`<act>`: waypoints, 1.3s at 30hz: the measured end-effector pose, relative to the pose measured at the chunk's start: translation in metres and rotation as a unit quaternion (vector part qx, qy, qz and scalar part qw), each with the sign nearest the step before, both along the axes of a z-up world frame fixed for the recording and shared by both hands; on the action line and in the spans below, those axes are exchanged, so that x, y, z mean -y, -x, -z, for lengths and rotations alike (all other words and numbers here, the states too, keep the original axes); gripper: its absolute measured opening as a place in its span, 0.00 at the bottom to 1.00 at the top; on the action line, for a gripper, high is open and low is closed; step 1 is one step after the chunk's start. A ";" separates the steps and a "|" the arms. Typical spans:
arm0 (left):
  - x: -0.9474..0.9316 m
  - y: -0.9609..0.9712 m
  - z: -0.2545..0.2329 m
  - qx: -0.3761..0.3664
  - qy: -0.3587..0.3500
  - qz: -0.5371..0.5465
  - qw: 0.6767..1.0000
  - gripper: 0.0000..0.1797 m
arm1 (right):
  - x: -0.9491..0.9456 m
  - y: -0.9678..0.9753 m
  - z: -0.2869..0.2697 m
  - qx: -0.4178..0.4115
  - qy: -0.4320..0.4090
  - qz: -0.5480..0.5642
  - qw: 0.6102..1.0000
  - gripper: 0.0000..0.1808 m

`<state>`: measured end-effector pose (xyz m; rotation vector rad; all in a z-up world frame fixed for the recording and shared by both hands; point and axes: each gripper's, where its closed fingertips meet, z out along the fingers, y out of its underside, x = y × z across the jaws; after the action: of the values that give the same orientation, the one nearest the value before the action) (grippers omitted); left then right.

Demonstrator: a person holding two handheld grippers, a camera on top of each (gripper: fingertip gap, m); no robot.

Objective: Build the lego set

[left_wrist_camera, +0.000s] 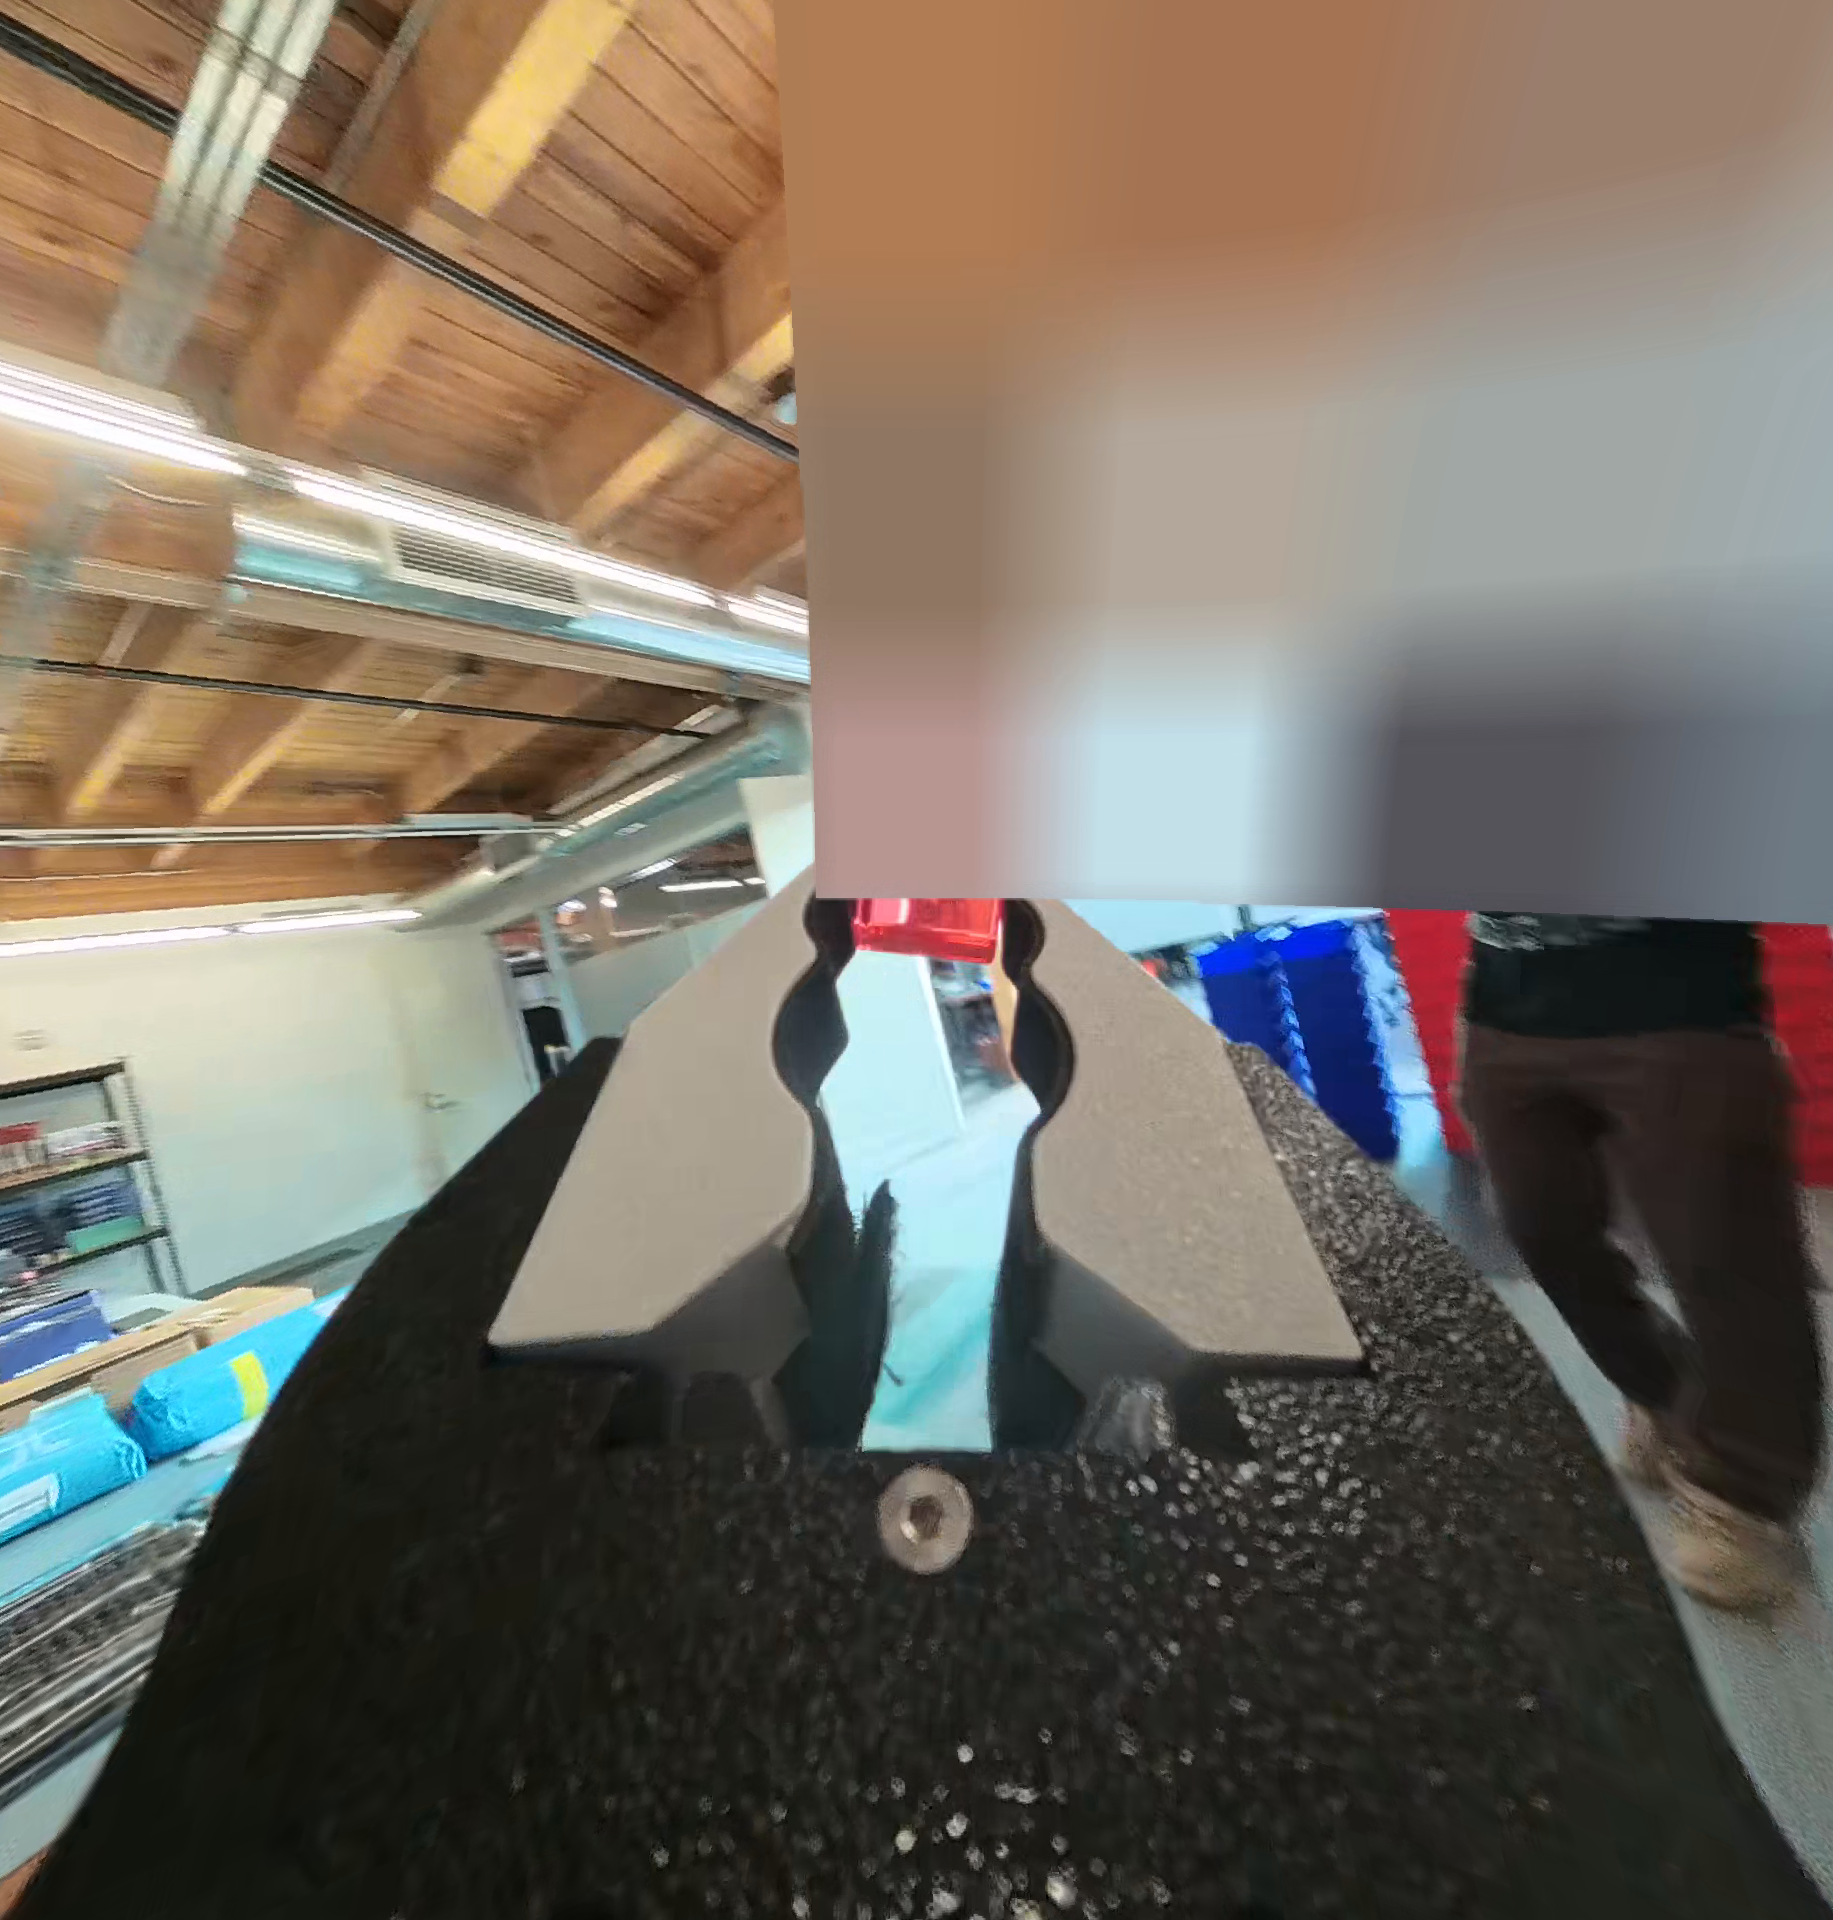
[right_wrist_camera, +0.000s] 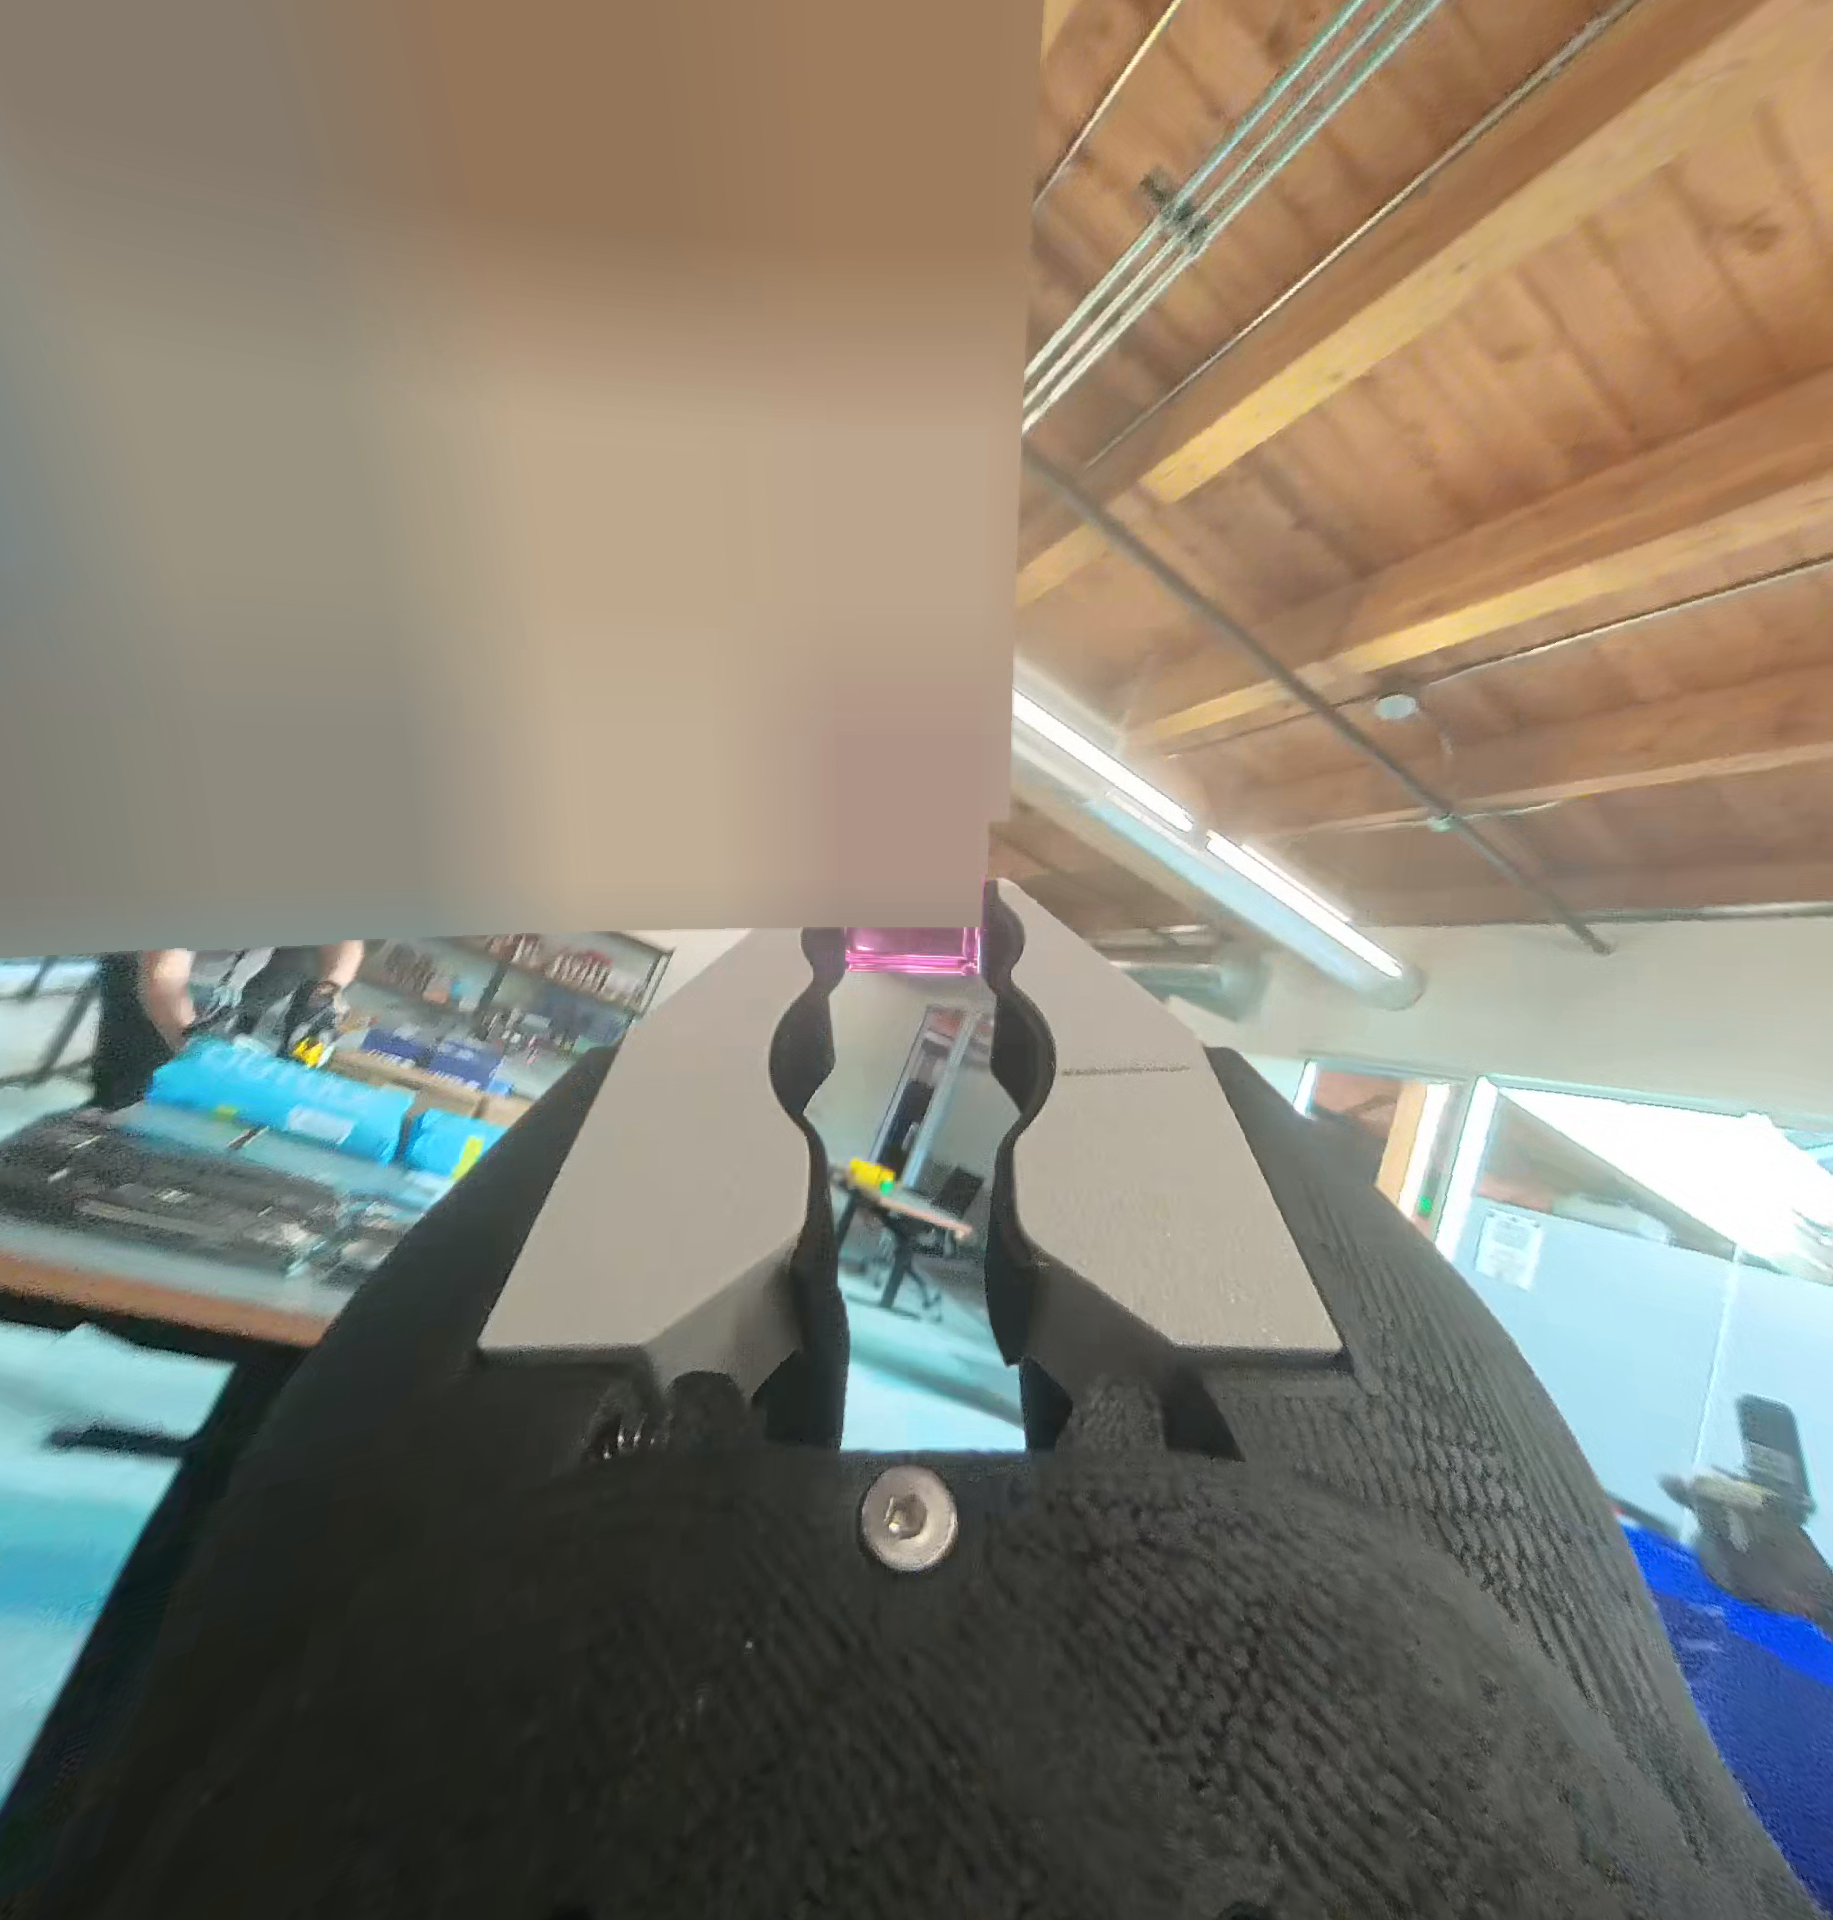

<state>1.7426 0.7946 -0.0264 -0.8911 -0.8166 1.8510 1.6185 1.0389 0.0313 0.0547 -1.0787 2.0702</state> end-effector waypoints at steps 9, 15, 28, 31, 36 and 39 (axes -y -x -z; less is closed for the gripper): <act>0.147 0.161 -0.054 -0.125 0.058 -0.147 0.979 0.14 | 0.130 0.220 -0.017 -0.091 0.065 0.019 0.994 0.13; 0.269 0.239 -0.050 -0.121 0.125 -0.314 0.933 0.14 | 0.229 0.365 -0.012 -0.118 0.109 0.048 0.986 0.13; 0.560 0.504 -0.071 -0.167 0.162 -0.409 0.883 0.14 | 0.452 0.696 -0.030 -0.145 0.139 0.147 0.968 0.13; 0.618 0.587 -0.062 -0.160 0.156 -0.385 0.895 0.14 | 0.500 0.773 -0.018 -0.144 0.132 0.176 0.965 0.13; 0.728 0.708 -0.041 -0.146 0.133 -0.377 0.905 0.14 | 0.590 0.913 0.001 -0.154 0.142 0.204 0.956 0.14; 0.802 0.758 -0.045 -0.160 0.093 -0.398 0.899 0.14 | 0.664 1.007 -0.001 -0.139 0.159 0.191 0.959 0.13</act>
<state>0.9843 -0.0076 0.0184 -0.3329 -0.8685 2.7374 0.6117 0.3746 0.0321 -0.0221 -0.5275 1.7933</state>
